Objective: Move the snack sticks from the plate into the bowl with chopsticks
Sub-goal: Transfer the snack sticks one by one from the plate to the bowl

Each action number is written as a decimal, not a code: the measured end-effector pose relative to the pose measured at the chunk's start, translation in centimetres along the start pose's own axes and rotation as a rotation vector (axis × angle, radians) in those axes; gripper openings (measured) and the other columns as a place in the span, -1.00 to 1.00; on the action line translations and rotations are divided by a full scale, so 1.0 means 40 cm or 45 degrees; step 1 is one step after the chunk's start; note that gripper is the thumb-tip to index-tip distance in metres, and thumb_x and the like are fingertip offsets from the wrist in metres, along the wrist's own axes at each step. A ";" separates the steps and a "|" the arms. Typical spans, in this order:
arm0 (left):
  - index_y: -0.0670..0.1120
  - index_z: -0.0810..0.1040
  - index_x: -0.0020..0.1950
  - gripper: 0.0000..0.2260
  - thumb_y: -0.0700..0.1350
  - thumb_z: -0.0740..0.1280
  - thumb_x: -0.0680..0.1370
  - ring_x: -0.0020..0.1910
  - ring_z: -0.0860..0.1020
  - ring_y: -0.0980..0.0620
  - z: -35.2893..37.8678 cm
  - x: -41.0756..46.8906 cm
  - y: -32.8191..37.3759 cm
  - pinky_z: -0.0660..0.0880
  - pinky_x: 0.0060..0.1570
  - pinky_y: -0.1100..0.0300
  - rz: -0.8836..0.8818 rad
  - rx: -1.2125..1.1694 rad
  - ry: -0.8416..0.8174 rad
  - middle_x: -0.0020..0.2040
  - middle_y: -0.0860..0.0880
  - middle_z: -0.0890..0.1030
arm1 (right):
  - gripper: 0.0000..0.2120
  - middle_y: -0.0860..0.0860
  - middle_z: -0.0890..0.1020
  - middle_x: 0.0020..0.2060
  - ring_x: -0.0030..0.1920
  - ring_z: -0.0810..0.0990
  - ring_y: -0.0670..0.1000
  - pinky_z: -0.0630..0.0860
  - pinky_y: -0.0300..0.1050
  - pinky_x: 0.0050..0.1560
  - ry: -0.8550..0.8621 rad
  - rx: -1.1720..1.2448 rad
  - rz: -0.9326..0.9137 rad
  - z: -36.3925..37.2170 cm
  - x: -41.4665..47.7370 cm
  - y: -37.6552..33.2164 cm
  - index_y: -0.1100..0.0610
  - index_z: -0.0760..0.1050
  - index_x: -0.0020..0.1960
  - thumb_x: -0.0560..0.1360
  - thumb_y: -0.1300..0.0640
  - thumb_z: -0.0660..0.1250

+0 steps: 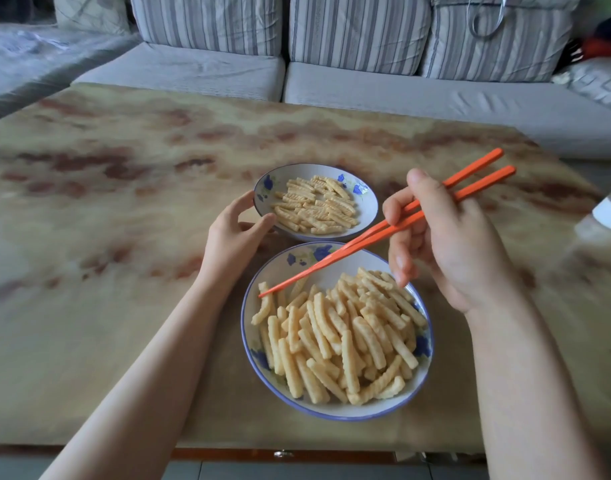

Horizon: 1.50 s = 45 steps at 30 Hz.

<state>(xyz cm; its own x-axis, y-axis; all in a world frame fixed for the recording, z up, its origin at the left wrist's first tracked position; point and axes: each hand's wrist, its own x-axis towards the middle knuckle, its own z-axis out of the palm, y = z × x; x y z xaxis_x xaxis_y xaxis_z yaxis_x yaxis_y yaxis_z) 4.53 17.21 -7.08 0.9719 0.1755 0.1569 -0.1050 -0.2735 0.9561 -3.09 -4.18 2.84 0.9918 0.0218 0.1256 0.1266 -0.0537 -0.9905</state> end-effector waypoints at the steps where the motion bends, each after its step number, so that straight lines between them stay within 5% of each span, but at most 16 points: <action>1: 0.06 0.53 0.34 -0.64 -0.10 0.40 0.54 -0.22 0.68 0.15 0.000 0.000 -0.001 0.60 -0.12 0.29 -0.012 -0.010 -0.002 0.03 0.14 0.67 | -0.54 0.09 0.41 -0.67 -0.68 0.40 0.09 0.22 -0.14 -0.53 0.039 0.002 0.006 -0.001 0.001 0.001 0.20 0.43 -0.31 0.66 0.04 0.03; 8: 0.06 0.53 0.35 -0.62 -0.12 0.40 0.54 -0.23 0.69 0.05 0.002 0.001 -0.002 0.59 -0.20 0.32 -0.029 -0.034 0.001 0.02 0.09 0.69 | -0.53 0.09 0.40 -0.67 -0.68 0.38 0.09 0.19 -0.15 -0.54 0.157 -0.003 0.003 -0.008 0.003 0.003 0.18 0.47 -0.33 0.66 0.02 0.04; 23: 0.06 0.52 0.34 -0.63 -0.10 0.41 0.53 -0.10 0.69 0.07 0.000 0.000 0.002 0.60 0.10 0.04 0.012 0.016 0.003 0.21 0.12 0.63 | -0.54 0.08 0.39 -0.68 -0.70 0.34 0.08 0.20 -0.22 -0.60 0.096 -0.008 -0.129 -0.011 -0.008 -0.015 0.20 0.46 -0.30 0.67 0.04 0.03; 31: 0.03 0.51 0.38 -0.60 -0.11 0.40 0.54 -0.16 0.66 0.21 0.000 -0.002 0.007 0.56 -0.16 0.39 0.004 -0.003 0.007 0.15 0.18 0.62 | -0.54 0.09 0.39 -0.68 -0.70 0.35 0.08 0.22 -0.13 -0.59 0.020 -0.066 -0.121 -0.005 -0.008 -0.008 0.21 0.44 -0.30 0.67 0.04 0.03; 35: 0.03 0.50 0.39 -0.59 -0.11 0.39 0.54 -0.11 0.67 0.15 0.001 -0.005 0.009 0.60 -0.07 0.28 -0.010 -0.003 0.003 0.14 0.18 0.62 | -0.53 0.09 0.39 -0.68 -0.69 0.36 0.10 0.21 -0.14 -0.58 0.023 -0.073 -0.106 0.003 -0.006 0.001 0.20 0.44 -0.33 0.66 0.04 0.04; 40: 0.04 0.51 0.37 -0.60 -0.11 0.40 0.54 -0.13 0.70 0.06 -0.001 -0.003 0.005 0.62 0.01 0.10 -0.022 -0.009 -0.008 0.17 0.11 0.65 | -0.46 0.06 0.40 -0.66 -0.69 0.36 0.08 0.23 -0.04 -0.54 0.139 0.024 -0.108 0.005 0.001 0.004 0.06 0.48 -0.45 0.67 0.06 0.05; 45: 0.07 0.52 0.35 -0.59 -0.04 0.42 0.49 -0.16 0.67 0.16 -0.001 -0.001 0.003 0.60 0.01 0.18 -0.027 -0.010 -0.019 0.08 0.11 0.68 | -0.46 0.01 0.42 -0.63 -0.70 0.34 0.02 0.23 -0.15 -0.57 0.378 0.225 -0.187 -0.019 0.015 -0.003 0.08 0.46 -0.47 0.65 0.13 0.04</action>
<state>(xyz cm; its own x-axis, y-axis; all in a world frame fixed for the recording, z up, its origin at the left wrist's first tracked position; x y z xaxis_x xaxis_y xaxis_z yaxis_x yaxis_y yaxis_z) 4.46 17.19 -6.96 0.9770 0.1667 0.1329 -0.0859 -0.2628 0.9610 -2.49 -4.90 3.06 0.9279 -0.2750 0.2517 0.2887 0.1025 -0.9519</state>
